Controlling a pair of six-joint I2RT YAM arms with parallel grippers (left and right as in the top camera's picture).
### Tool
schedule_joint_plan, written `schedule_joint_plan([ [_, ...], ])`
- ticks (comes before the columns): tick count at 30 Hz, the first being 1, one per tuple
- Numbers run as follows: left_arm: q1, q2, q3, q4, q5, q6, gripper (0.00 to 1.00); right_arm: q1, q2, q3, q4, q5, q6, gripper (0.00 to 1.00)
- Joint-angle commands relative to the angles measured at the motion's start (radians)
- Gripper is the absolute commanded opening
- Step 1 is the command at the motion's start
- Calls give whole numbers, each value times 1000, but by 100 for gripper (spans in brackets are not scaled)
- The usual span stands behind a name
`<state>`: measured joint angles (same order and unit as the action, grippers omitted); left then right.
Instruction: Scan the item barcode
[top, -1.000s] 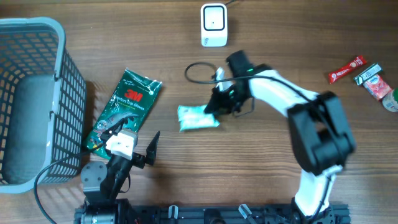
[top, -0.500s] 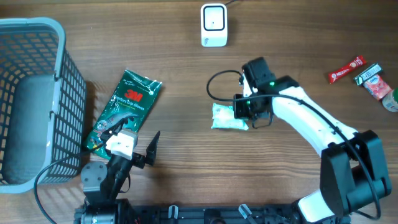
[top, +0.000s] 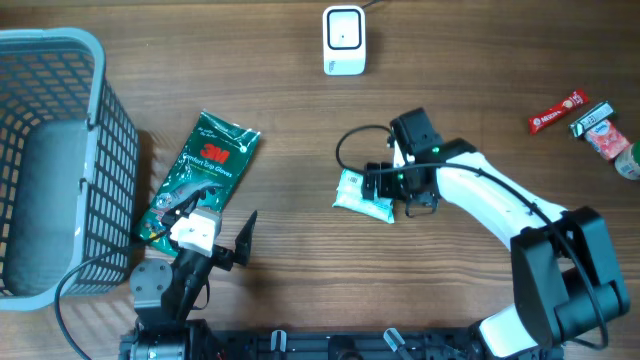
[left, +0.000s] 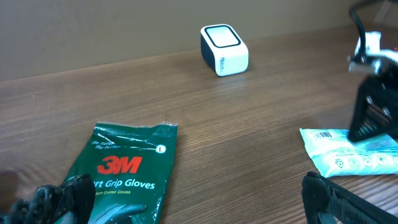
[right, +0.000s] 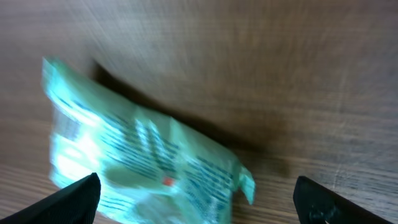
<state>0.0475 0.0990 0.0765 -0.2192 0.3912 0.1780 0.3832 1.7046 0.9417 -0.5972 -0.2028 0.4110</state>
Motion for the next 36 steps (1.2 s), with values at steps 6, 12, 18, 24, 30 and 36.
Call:
schedule_joint_plan([
  [6,2,-4,-5,3,12,-9,100,-2,8,-56,75,-129,-206,87],
  [12,2,-4,-5,3,12,-9,100,-2,31,-73,101,-147,-198,6],
  [18,2,-4,-5,3,12,-9,100,-19,14,-37,105,-171,-149,4],
  [24,2,-4,-5,3,12,-9,100,-36,-117,48,45,-211,-185,4],
  [30,2,-4,-5,3,12,-9,100,-36,-518,74,23,-250,-232,4],
  [36,2,-4,-5,3,12,-9,100,-36,-803,73,-37,-171,-311,4],
])
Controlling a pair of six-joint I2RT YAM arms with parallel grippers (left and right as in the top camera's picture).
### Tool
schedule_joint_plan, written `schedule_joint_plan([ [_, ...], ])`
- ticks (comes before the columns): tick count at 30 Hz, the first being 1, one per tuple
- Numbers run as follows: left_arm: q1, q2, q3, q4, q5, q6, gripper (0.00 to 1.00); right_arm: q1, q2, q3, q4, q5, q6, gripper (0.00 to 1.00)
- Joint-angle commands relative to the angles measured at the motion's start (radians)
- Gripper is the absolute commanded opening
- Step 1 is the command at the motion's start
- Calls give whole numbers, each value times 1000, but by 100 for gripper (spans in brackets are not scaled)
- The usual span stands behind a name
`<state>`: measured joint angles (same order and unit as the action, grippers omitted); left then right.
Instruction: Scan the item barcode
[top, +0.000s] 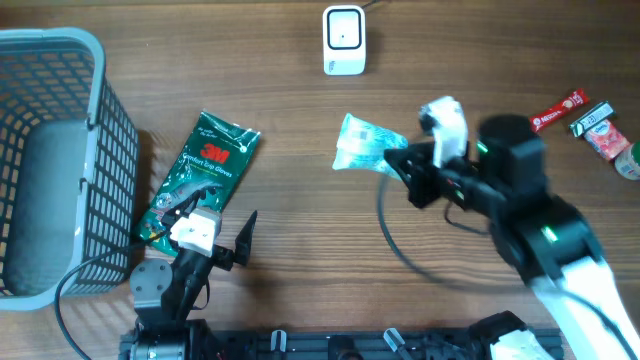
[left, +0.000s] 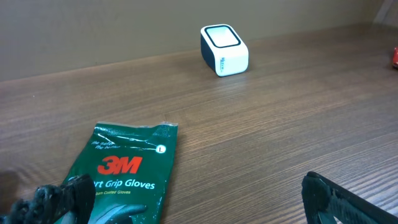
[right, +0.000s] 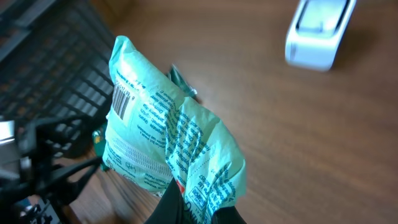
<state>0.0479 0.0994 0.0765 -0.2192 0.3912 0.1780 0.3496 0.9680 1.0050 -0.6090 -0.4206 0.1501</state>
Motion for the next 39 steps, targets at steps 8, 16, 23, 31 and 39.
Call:
schedule_joint_plan([
  [8,2,-5,-5,3,12,-9,100,-2,-100,7,-130,29,-256,5],
  [16,2,-5,-5,3,12,-9,100,-2,-64,8,-106,-102,-254,4],
  [23,2,-5,-5,3,12,-9,100,-2,-64,8,-107,-113,-225,4],
  [31,2,-5,-5,3,12,-9,100,-2,-64,8,-77,-113,-229,4],
  [39,2,-5,-5,3,12,-9,100,-2,-16,8,-52,-110,-286,4],
])
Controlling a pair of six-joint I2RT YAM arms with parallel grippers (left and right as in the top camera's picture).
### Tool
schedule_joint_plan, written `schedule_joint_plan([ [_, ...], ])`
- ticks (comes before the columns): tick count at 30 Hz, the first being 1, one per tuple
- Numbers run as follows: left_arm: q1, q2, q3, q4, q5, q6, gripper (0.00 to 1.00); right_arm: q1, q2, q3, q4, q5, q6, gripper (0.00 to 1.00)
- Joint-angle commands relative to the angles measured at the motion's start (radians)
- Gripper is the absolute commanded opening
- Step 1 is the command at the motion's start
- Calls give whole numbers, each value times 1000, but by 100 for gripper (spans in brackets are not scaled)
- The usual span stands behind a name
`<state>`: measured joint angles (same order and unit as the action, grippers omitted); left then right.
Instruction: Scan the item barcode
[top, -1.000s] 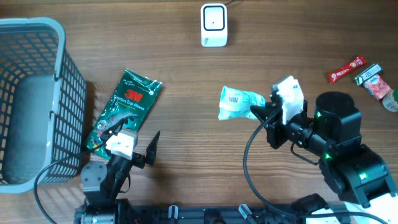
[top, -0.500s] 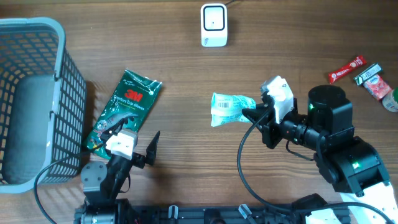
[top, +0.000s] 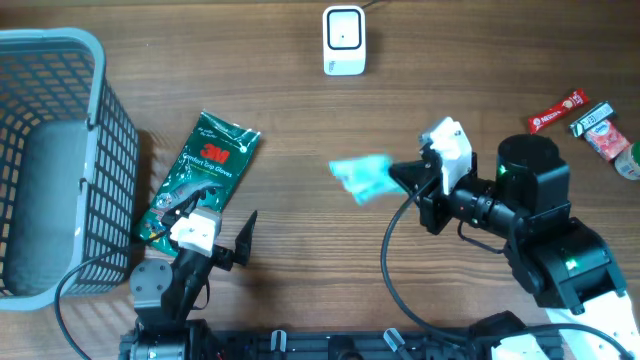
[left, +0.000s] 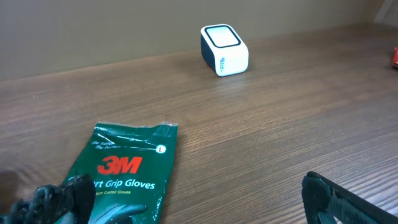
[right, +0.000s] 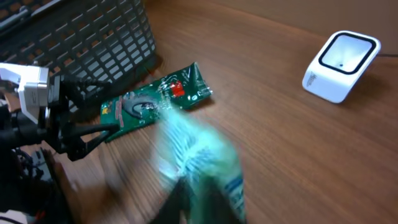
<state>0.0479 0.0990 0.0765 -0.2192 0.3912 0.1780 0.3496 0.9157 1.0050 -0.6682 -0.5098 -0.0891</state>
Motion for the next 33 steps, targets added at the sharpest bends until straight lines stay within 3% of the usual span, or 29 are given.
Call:
schedule_joint_plan([
  [1,2,-4,-5,3,12,-9,100,-2,59,8,19,-15,-46,5],
  [6,2,-4,-5,3,12,-9,100,-2,212,8,93,-5,-64,5],
  [8,2,-4,-5,3,12,-9,100,-2,249,8,93,-4,-55,17],
  [12,2,-4,-5,3,12,-9,100,0,266,8,58,40,171,26],
  [14,2,-4,-5,3,12,-9,100,18,266,8,3,96,387,53],
  [16,2,-4,-5,3,12,-9,100,35,267,8,-67,160,581,57],
  [17,2,-4,-5,3,12,-9,100,50,269,8,-119,180,692,77],
  [19,2,-4,-5,3,12,-9,100,85,277,6,-177,172,779,98],
  [25,2,-4,-5,3,12,-9,100,283,326,-102,-162,170,966,99],
  [27,2,-4,-5,3,12,-9,100,335,359,-132,-155,203,1028,94],
  [30,2,-4,-5,3,12,-9,100,364,424,-160,-157,211,1140,94],
  [33,2,-4,-5,3,12,-9,100,372,481,-199,-137,192,1166,85],
])
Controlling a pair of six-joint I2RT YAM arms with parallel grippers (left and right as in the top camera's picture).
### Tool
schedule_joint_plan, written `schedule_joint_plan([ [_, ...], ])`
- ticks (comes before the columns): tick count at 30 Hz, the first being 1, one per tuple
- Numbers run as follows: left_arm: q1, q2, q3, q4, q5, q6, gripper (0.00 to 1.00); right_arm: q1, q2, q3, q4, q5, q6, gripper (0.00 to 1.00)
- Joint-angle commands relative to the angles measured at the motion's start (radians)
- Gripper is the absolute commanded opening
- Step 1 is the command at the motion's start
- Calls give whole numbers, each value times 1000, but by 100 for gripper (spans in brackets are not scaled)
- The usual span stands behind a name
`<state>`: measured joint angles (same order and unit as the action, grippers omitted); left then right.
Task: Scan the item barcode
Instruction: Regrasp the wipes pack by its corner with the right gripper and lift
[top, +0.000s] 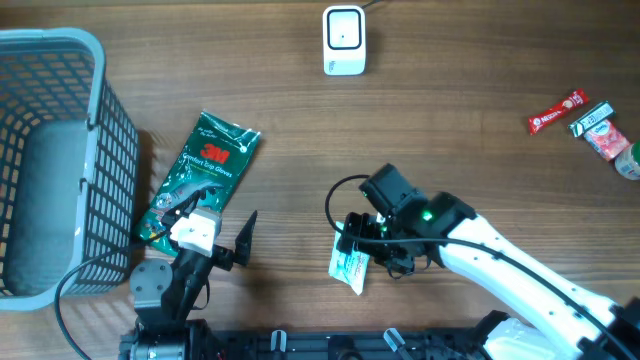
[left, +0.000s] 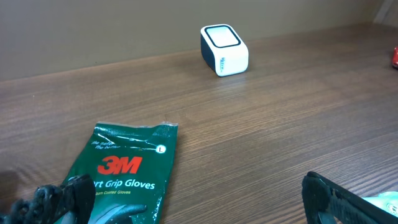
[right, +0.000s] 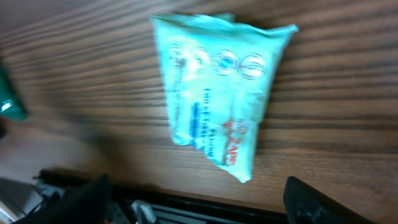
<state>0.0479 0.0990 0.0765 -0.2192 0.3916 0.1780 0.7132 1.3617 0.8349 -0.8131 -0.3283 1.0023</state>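
The pale teal packet (top: 350, 268) lies flat on the wood near the table's front edge, printed side up (right: 217, 87). My right gripper (top: 368, 250) hovers just over it, open, its dark fingers (right: 314, 199) wide apart at either side of the packet's near end (right: 199, 199). No barcode shows on the packet's upper face. The white scanner (top: 343, 40) stands at the far middle of the table and also shows in the left wrist view (left: 224, 50). My left gripper (top: 215, 245) rests open at the front left, empty (left: 193, 202).
A green 3M gloves pack (top: 205, 170) lies left of centre, right before the left gripper (left: 127, 177). A grey mesh basket (top: 50, 150) fills the far left. Red snack wrappers (top: 557, 110) and small packets (top: 600, 130) lie at the right edge.
The right gripper held the teal packet in the air over mid-table, blurred. Now the packet lies on the table near the front edge and the gripper is open over it. The left arm is unchanged.
The right gripper was open around the packet lying at mid-table. Then it held the packet raised nearer the scanner, barcode visible in the wrist view. Then the packet was still held, blurred. Now it lies released by the front edge.
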Motion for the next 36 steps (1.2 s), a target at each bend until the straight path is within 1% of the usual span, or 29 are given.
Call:
schedule_joint_plan([
  [1,2,-4,-5,3,12,-9,100,10,54,-51,16,-3,75,82],
  [5,2,-4,-5,3,12,-9,100,18,61,-119,79,-32,76,82],
  [8,2,-4,-5,3,12,-9,100,19,61,-193,190,-40,111,80],
  [10,2,-4,-5,3,12,-9,100,19,61,-227,256,-49,127,75],
  [11,2,-4,-5,3,12,-9,100,19,61,-245,297,-66,127,70],
  [13,2,-4,-5,3,12,-9,100,19,61,-268,334,-68,140,61],
  [15,2,-4,-5,3,12,-9,100,19,62,-286,341,-66,171,49],
  [17,2,-4,-5,3,12,-9,100,19,62,-302,352,-65,185,23],
  [18,2,-4,-5,3,12,-9,100,19,62,-304,356,-62,187,5],
  [21,2,-4,-5,3,12,-9,100,13,53,-293,380,-74,212,4],
  [24,2,-4,-5,3,12,-9,100,-29,5,-245,352,-193,241,4],
  [27,2,-4,-5,3,12,-9,100,-117,-58,-182,315,-360,276,4],
  [28,2,-4,-5,3,12,-9,100,-145,-75,-170,314,-418,326,4],
  [30,2,-4,-5,3,12,-9,100,-208,-105,-166,308,-589,562,4],
  [31,2,-4,-5,3,12,-9,100,-235,-112,-166,311,-655,645,4],
  [33,2,-4,-5,3,12,-9,100,-281,-111,-166,324,-746,757,4],
  [36,2,-4,-5,3,12,-9,100,-308,-111,-166,398,-855,829,4],
])
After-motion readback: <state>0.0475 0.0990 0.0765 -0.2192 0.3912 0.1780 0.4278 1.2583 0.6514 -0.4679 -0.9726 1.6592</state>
